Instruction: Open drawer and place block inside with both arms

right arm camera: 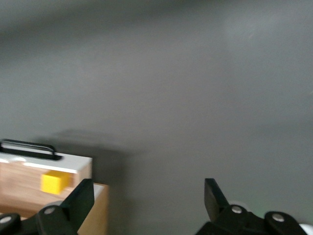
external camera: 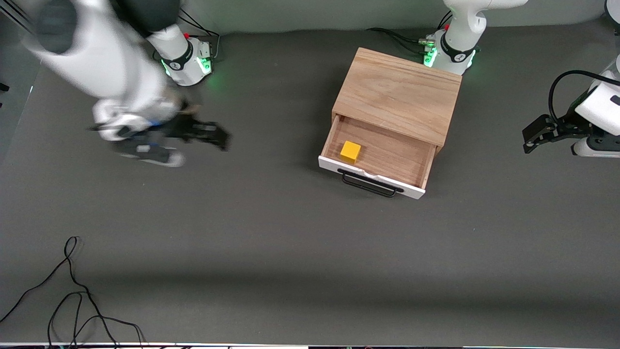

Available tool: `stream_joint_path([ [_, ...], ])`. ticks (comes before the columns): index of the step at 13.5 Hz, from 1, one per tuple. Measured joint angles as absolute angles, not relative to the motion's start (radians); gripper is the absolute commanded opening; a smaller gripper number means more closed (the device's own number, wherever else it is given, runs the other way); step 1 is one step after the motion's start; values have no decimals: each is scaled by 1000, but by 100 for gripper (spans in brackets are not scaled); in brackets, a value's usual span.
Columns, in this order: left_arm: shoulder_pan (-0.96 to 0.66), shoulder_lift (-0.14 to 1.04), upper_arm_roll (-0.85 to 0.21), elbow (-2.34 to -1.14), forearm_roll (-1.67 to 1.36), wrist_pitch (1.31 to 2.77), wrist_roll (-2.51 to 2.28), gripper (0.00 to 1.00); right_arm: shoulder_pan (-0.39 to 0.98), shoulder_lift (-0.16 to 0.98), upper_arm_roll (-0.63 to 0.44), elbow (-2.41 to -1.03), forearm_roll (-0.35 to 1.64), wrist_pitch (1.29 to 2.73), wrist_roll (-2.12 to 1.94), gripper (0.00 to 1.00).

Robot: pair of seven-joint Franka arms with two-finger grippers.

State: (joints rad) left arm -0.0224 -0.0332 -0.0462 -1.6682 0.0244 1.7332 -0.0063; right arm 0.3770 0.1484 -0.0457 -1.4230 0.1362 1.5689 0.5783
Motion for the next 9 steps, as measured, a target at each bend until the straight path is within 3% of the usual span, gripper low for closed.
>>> stream_joint_path([
  [3, -22, -33, -46, -1668, 24, 1733, -6, 100, 216, 74, -44, -1518, 115, 1566, 327, 100],
  [9, -22, -31, -46, -1668, 24, 1728, -6, 100, 86, 57, -66, -1558, 18, 1568, 87, 100],
])
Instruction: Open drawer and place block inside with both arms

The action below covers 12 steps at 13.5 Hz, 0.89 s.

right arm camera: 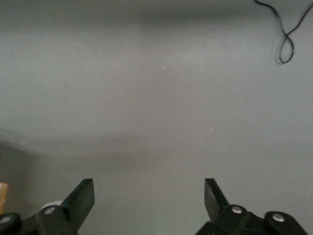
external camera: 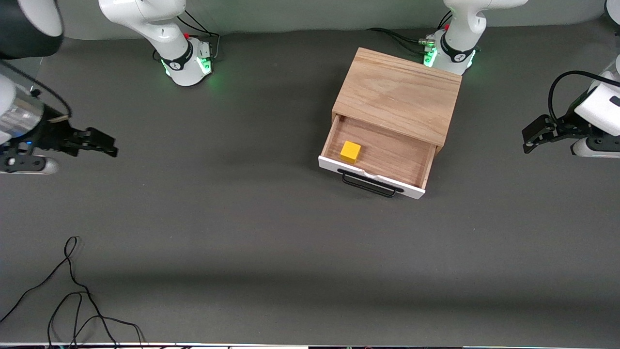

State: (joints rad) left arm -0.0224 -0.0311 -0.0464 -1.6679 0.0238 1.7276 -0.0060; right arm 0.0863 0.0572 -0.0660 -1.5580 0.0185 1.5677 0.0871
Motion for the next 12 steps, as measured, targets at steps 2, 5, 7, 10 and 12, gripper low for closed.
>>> stream_joint_path([
  [2, -22, -30, -46, -1668, 23, 1725, -6, 100, 69, 57, -117, -1559, 18, 1568, 17, 100],
  [5, -22, -29, -46, -1668, 23, 1720, -6, 100, 64, 57, -142, -1566, 18, 1568, -8, 100],
  [7, -22, -29, -46, -1668, 23, 1695, -6, 100, 61, 57, -142, -1571, 18, 1568, -8, 100],
  [10, -22, -29, -46, -1667, 23, 1653, -6, 100, 15, 58, -122, -1573, 16, 1568, -9, 100],
  [12, -22, -29, -46, -1667, 23, 1647, -6, 100, -6, 58, -108, -1573, 16, 1568, -9, 100],
])
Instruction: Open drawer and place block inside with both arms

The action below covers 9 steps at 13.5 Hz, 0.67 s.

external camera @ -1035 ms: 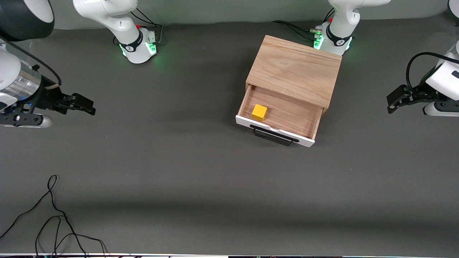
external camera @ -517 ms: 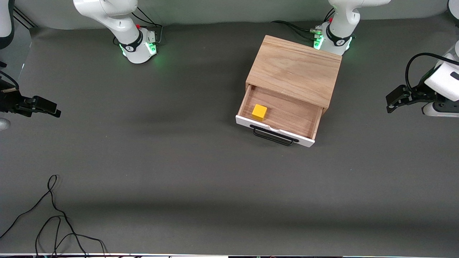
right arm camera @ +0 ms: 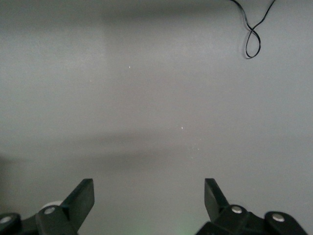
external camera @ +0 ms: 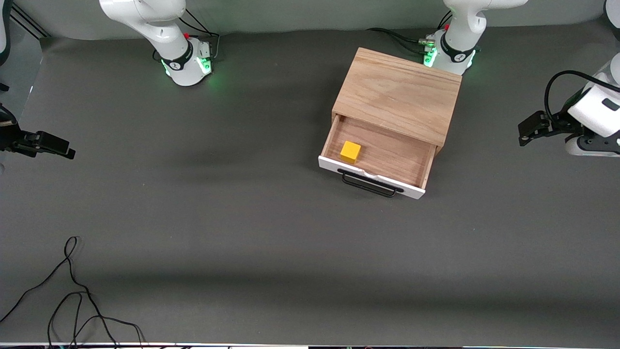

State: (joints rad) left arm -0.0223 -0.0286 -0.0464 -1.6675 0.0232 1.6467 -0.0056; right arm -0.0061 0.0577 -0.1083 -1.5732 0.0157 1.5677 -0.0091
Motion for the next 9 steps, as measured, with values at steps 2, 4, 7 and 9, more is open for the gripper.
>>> stream_joint_path([
  [2, -22, -29, -46, -1667, 23, 1642, -6, 100, -15, 58, -98, -1573, 16, 1568, -9, 100],
  [4, -19, -29, -46, -1667, 23, 1641, -6, 100, -28, 58, -77, -1573, 16, 1568, -9, 100],
  [7, -18, -28, -45, -1667, 22, 1641, -6, 100, -30, 58, -63, -1573, 16, 1567, -9, 100],
  [9, -18, -28, -46, -1667, 22, 1641, -9, 100, -30, 58, -61, -1573, 16, 1567, -9, 100],
])
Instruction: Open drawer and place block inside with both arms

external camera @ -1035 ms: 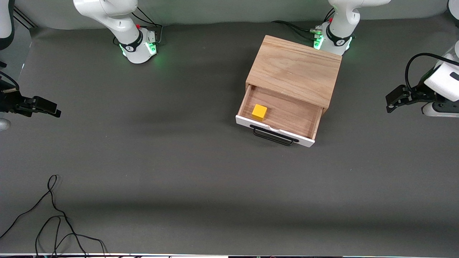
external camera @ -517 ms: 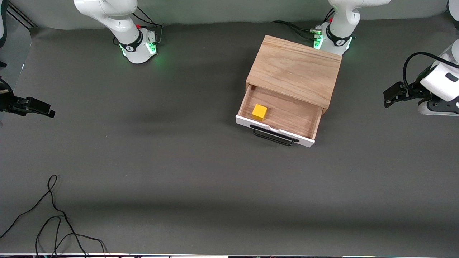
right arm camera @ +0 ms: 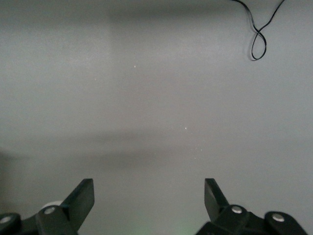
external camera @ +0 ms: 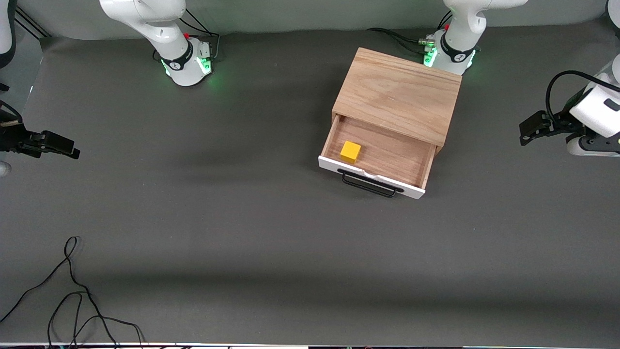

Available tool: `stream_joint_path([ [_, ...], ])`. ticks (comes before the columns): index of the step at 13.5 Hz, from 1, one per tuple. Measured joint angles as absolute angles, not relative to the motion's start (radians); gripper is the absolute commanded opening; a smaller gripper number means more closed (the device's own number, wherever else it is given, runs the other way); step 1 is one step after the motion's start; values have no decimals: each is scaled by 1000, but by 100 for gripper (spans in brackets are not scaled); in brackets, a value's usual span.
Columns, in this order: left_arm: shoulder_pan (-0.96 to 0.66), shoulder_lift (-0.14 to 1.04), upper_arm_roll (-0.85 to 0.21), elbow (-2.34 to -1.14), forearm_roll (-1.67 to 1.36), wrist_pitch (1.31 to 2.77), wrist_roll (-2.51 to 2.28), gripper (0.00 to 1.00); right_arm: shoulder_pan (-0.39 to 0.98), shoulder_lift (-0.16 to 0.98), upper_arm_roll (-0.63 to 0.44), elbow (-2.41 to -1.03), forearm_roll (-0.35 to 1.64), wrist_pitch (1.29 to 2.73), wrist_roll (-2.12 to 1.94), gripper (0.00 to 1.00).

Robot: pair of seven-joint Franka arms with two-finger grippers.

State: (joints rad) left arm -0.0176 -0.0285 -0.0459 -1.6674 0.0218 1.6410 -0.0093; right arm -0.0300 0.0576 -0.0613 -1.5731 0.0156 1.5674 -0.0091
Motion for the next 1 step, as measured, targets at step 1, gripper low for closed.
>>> stream_joint_path([
  [1, -18, -28, -46, -1667, 22, 1641, -9, 100, -30, 58, -61, -1573, 16, 1567, -9, 100],
])
